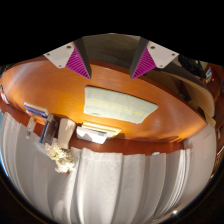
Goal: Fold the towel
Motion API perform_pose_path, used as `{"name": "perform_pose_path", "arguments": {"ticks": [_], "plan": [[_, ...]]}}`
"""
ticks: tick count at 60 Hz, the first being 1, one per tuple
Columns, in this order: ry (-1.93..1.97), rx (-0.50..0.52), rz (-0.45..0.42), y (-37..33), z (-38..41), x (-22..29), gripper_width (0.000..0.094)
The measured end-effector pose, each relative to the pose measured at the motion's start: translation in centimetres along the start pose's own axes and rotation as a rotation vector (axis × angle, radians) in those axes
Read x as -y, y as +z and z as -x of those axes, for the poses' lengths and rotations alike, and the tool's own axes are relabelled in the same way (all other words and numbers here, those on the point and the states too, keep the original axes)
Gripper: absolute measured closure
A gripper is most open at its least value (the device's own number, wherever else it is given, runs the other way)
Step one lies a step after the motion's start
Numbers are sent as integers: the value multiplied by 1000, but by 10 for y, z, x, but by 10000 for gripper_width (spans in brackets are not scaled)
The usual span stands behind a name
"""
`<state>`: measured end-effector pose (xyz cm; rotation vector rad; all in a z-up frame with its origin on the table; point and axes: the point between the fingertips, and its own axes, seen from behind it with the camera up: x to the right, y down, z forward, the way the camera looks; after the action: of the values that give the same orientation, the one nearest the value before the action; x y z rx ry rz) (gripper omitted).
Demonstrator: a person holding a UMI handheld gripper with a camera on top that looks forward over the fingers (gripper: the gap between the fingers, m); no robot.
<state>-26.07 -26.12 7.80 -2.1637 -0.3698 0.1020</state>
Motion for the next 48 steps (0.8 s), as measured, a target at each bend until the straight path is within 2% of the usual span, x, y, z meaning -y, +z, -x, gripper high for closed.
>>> {"name": "perform_pose_path", "arguments": {"ticks": [7,14,29,35,39,41,44,48], "plan": [[32,57,24,53,88,23,154],[-7,62,42,107,143,52,154],[-10,42,86,211,204,84,181],[-15,18,100,233,209,84,236],[-27,5,114,242,208,79,340],[-3,-1,107,245,206,78,442],[24,-12,95,244,202,79,544],[11,-42,81,244,193,79,740]]}}
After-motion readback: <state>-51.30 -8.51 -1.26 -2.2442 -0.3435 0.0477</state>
